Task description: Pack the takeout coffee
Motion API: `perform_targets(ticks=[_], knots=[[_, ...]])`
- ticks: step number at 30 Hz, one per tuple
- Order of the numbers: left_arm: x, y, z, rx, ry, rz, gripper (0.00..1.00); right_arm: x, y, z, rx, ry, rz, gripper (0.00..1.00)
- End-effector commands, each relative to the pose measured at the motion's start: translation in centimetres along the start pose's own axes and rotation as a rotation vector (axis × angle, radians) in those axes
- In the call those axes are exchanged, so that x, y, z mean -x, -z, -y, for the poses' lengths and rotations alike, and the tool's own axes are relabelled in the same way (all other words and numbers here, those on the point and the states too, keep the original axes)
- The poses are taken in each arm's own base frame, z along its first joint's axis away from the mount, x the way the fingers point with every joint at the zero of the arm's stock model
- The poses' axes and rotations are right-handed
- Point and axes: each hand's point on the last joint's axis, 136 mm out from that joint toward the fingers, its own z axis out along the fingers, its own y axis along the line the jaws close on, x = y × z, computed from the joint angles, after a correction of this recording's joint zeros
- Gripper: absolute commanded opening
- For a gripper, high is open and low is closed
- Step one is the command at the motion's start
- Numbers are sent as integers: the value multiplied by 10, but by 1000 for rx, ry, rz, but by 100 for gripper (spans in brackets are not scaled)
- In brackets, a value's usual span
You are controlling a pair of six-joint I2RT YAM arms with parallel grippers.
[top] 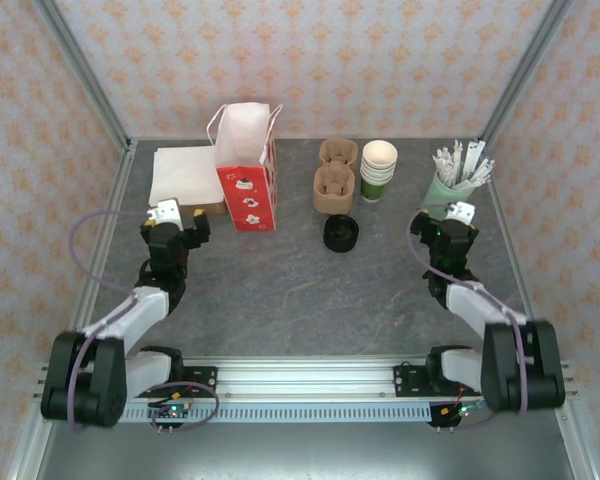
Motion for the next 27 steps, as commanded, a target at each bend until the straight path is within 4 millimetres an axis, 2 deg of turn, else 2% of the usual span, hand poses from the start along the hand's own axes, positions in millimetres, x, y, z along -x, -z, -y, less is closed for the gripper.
perform_targets(ticks=[1,8,12,15,19,21,23,27], knots=[[-2,22,-28,137,88,-114,100,-4,24,12,-54,-76,-129,99],[30,75,-22,79,219,-258,100,26,72,-25,102,-305,-336,100],[39,90,7,-86,258,-328,100,44,85,-51,168,-377,-442,100],[48,96,21,-170,295,-328,100,63,87,-68,191,-375,-496,97],[61,99,30,-220,332,-306,100,89,80,-95,227,-365,-564,91],[65,99,33,-234,341,-298,100,97,66,-109,226,-337,-612,88],[66,99,35,-246,344,-299,100,100,50,-117,210,-302,-657,84],[65,100,37,-255,338,-312,100,95,14,-129,168,-243,-740,78]])
